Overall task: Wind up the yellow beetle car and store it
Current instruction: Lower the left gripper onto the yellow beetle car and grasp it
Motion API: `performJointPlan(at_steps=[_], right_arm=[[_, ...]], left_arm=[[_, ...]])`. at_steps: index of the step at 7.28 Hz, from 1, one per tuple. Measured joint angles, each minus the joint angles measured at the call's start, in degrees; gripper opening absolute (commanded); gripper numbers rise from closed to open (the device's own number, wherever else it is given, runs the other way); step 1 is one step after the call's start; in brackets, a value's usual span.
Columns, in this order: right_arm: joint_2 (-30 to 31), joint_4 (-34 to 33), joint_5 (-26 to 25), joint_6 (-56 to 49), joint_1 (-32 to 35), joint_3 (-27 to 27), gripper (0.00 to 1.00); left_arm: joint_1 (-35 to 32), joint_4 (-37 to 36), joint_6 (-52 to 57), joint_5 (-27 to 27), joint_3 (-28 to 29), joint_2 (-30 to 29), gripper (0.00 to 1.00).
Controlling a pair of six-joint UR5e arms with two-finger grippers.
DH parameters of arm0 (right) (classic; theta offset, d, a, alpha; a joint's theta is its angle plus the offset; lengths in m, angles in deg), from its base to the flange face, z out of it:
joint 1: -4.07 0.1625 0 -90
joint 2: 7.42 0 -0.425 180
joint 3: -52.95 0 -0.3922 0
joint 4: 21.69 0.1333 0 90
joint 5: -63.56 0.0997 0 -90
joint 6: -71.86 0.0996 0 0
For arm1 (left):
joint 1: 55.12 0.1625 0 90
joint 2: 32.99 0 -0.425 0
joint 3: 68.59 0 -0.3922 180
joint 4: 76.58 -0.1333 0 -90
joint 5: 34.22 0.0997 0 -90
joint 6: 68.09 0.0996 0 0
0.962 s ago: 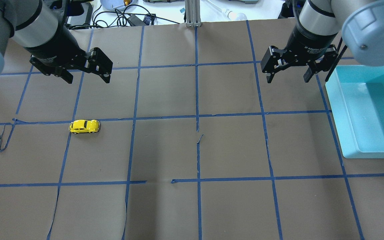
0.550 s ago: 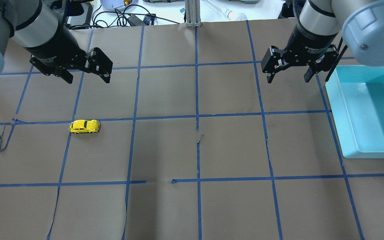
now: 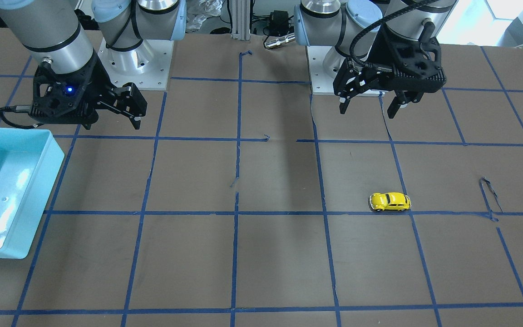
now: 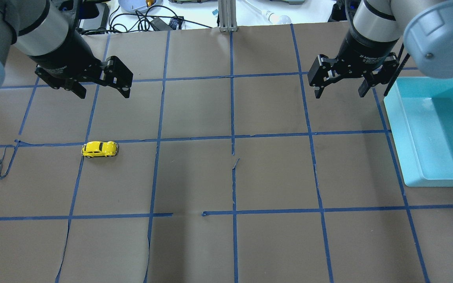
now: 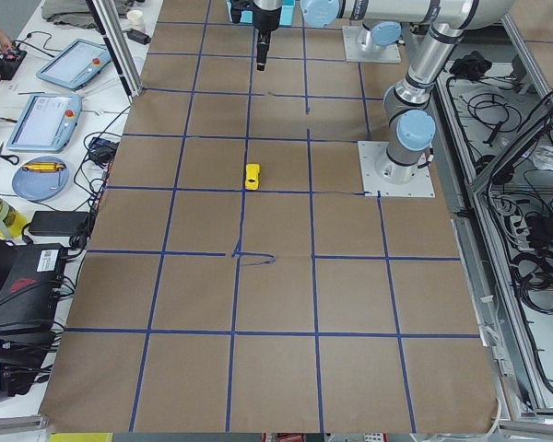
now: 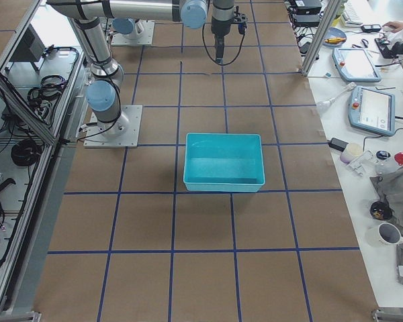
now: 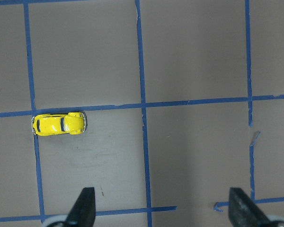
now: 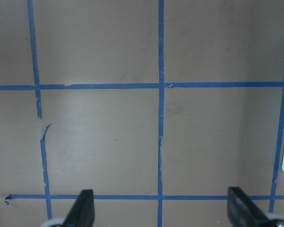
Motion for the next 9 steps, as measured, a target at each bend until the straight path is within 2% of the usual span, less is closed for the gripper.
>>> performJointPlan(at_steps=[2, 4, 5, 7, 9], right_arm=[[0.0, -0.1, 0.0, -0.3, 0.1, 0.0, 1.0], [0.0, -0.2, -0.4, -1.0, 0.1, 0.0, 1.0], [0.0, -0.3, -1.2, -2.3, 0.1, 0.0, 1.0], [-0.1, -0.5, -1.9, -3.0, 0.1, 0.0, 1.0], [-0.2, -0.7, -1.6, -2.7, 0.1, 0.0, 1.0]], left_arm=[[0.1, 0.0, 0.3, 0.0, 0.0, -0.1, 1.0], [1.4, 0.2, 9.0, -0.3, -0.3, -0.8, 1.0], [2.4, 0.5, 16.8, -0.3, -1.4, -1.5, 1.0], [3.5, -1.3, 39.8, 0.1, -6.3, -3.7, 1.0], [4.5, -10.7, 58.5, 5.2, -11.6, -8.1, 1.0]])
